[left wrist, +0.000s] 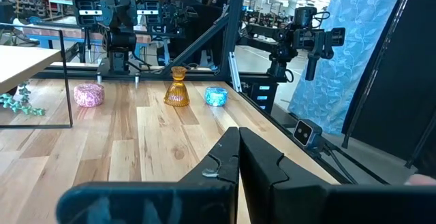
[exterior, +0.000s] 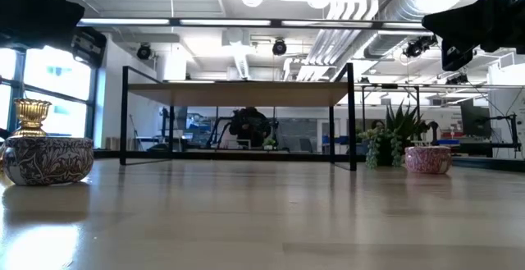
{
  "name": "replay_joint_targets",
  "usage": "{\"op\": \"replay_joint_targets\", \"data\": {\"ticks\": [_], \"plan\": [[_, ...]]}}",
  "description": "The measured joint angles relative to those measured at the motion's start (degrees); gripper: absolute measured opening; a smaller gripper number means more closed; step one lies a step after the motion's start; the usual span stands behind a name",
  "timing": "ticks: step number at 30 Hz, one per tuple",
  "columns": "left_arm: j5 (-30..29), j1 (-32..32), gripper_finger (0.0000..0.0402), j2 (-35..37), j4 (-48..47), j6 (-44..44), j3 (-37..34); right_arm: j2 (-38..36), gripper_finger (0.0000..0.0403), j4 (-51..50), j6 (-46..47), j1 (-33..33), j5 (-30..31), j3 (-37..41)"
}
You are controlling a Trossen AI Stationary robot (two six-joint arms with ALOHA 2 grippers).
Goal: Pick & Place candle stick holders
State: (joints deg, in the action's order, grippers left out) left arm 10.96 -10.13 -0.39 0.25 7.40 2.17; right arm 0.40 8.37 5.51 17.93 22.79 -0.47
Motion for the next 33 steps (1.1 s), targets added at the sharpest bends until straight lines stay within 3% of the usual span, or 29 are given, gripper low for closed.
{"op": "replay_joint_targets", "data": {"ticks": [33], "plan": [[0.06, 0.0, 0.0001, 0.01, 3.52, 1.01, -0.15, 0.0, 0.0004, 0.0, 0.0, -0.01, 0.0, 0.0]]}}
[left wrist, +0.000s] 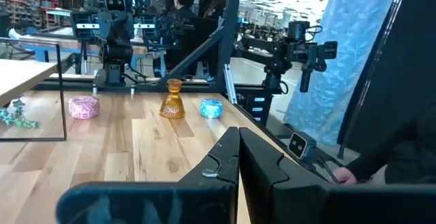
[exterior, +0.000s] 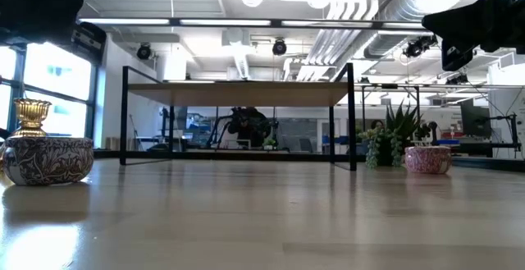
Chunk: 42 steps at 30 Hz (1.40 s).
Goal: Pick & Place candle stick holders
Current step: Put the top left yellow glass candle holder on the shelf
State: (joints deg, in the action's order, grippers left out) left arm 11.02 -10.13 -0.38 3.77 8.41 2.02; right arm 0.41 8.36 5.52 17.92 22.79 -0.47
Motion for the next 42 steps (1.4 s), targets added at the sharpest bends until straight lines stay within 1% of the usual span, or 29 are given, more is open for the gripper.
{"op": "replay_joint_targets", "data": {"ticks": [3, 6, 7, 9, 12, 15, 17, 20, 23, 26, 28, 31, 35, 39, 41, 42], "plan": [[-2.74, 0.0, 0.0003, 0.0, -1.03, -0.03, 0.0, 0.02, 0.0002, 0.0, 0.0, 0.0, 0.0, 0.0], [-3.94, 0.0, 0.0022, -0.02, -5.03, 1.03, 0.9, 0.0, 0.0001, 0.0, 0.0, 0.01, 0.0, 0.0], [-4.49, 0.0, 0.0033, -0.04, -6.72, 1.21, 1.61, 0.0, 0.0001, 0.0, 0.0, 0.01, 0.0, 0.0], [-5.87, 0.0, 0.0061, -0.15, -6.81, 3.12, 2.17, 0.0, 0.0003, 0.0, 0.0, 0.02, 0.0, -0.01], [-6.52, 0.0, 0.0112, -0.22, -6.95, 5.44, 2.68, 0.0, 0.0005, 0.02, -0.02, 0.0, 0.0, -0.01], [-9.82, 0.0, 0.0165, -0.2, -6.93, 7.82, 2.97, 0.02, 0.0003, 0.01, 0.0, 0.01, 0.0, -0.01], [-10.51, 0.01, 0.0195, -0.2, -7.23, 7.94, 2.97, 0.01, 0.0001, 0.0, 0.0, 0.0, 0.0, 0.0], [-9.68, 0.0, 0.0228, -0.24, -7.21, 7.97, 2.97, 0.0, 0.0001, 0.0, 0.0, 0.0, 0.0, 0.0], [-9.63, 0.0, 0.0251, -0.24, -7.37, 7.99, 3.4, 0.0, 0.0004, 0.0, 0.0, 0.02, 0.0, 0.0], [-8.88, 0.0, 0.0265, -0.24, -7.69, 7.89, 4.6, 0.0, 0.0004, 0.02, 0.0, 0.01, 0.0, 0.0], [-8.62, 0.0, 0.027, -0.24, -7.44, 6.08, 5.66, 0.02, 0.0003, 0.0, 0.0, 0.0, 0.0, -0.01], [-7.78, 0.0, 0.0271, -0.24, -6.93, 3.8, 7.34, 0.0, 0.0001, 0.0, 0.0, 0.02, 0.0, -0.02], [-7.1, -0.01, 0.0271, -0.24, -6.71, 3.86, 10.43, 0.0, 0.0003, 0.0, 0.0, 0.0, 0.0, -0.01], [-8.55, 0.0, 0.0271, -0.63, -7.0, 3.85, 15.17, 0.0, 0.0004, 0.01, 0.0, 0.02, 0.0, -0.01], [-9.1, 0.0, 0.0271, -2.33, -7.69, 3.5, 18.69, 0.0, 0.0003, 0.0, 0.0, 0.0, 0.0, -0.02], [-9.63, 0.0, 0.0271, -3.46, -9.45, 2.8, 20.71, 0.0, 0.0002, 0.01, 0.0, 0.0, 0.0, 0.0]]}}
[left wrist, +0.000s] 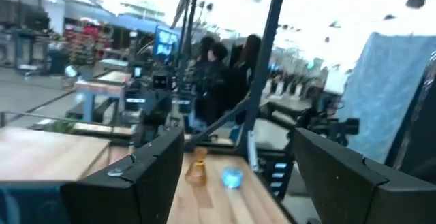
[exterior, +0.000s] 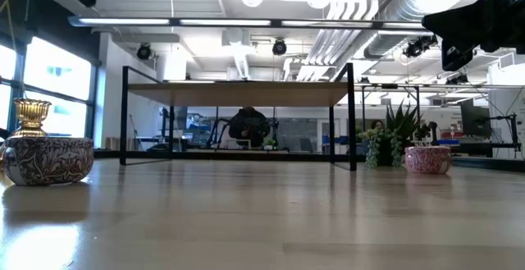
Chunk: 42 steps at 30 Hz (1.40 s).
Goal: Pick & Place candle stick holders
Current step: Put the top left yellow glass candle holder on the shelf
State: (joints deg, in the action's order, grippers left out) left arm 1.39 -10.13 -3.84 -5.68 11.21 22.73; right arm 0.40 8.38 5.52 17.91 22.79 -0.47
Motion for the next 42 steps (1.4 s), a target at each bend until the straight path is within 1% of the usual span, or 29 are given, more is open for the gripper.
{"op": "replay_joint_targets", "data": {"ticks": [3, 6, 8, 11, 15, 17, 19, 20, 22, 24, 29, 31, 34, 38, 42], "plan": [[-2.83, -0.02, 0.0271, -5.55, -6.99, -0.59, 7.3, 0.0, 0.0001, -0.01, 0.0, 0.02, 0.0, 0.0], [-6.66, -0.01, 0.0271, -12.93, -18.16, -0.97, 15.5, 0.01, 0.0003, -0.01, -0.01, 0.01, 0.0, 0.0], [-8.3, 0.0, 0.0271, -18.95, -27.8, -0.88, 21.61, 0.0, 0.0004, -0.02, 0.0, 0.02, 0.0, 0.0], [-9.41, 0.0, 0.0271, -28.52, -45.32, 0.68, 31.55, 0.0, 0.0004, -0.02, 0.0, 0.01, 0.0, 0.0], [-9.92, 0.0, 0.0271, -40.27, -68.61, 6.27, 44.17, 0.0, 0.0001, -0.02, -0.02, 0.0, 0.0, 0.0], [-9.9, 0.0, 0.0271, -45.41, -77.78, 9.36, 48.76, 0.01, 0.0001, -0.02, 0.0, 0.01, 0.0, -0.01], [-8.57, -0.01, 0.0271, -49.38, -84.55, 12.14, 51.21, 0.0, 0.0003, -0.02, 0.0, 0.0, 0.0, -0.01], [-6.83, 0.0, 0.0271, -51.05, -84.73, 13.37, 51.49, 0.0, 0.0004, -0.02, -0.01, 0.01, 0.0, 0.0], [-1.24, 0.0, 0.0271, -52.94, -82.69, 14.53, 51.24, 0.0, 0.0005, -0.02, -0.01, 0.01, 0.0, -0.02], [1.9, -0.06, 0.0271, -55.25, -81.7, 14.59, 50.84, 0.0, 0.0005, -0.01, 0.0, 0.0, 0.0, 0.0], [-0.36, 0.0, 0.0271, -61.49, -82.69, 14.62, 49.89, -0.02, 0.0001, -0.05, 0.0, 0.0, 0.0, 0.0], [-1.76, -0.02, 0.0271, -62.75, -83.02, 14.57, 48.85, 0.0, 0.0001, -0.06, -0.02, 0.02, 0.0, 0.0], [-1.57, -0.02, 0.0271, -64.37, -82.4, 12.06, 45.86, 0.01, 0.0003, -0.06, 0.0, 0.01, 0.0, 0.0], [-1.97, -0.02, 0.0271, -64.22, -81.46, 7.9, 41.03, 0.0, 0.0005, -0.06, 0.0, 0.02, 0.0, -0.01], [-1.99, -0.01, 0.0271, -62.39, -76.48, 5.09, 35.73, 0.0, 0.0001, -0.41, 0.0, 0.0, 0.0, -0.02]]}}
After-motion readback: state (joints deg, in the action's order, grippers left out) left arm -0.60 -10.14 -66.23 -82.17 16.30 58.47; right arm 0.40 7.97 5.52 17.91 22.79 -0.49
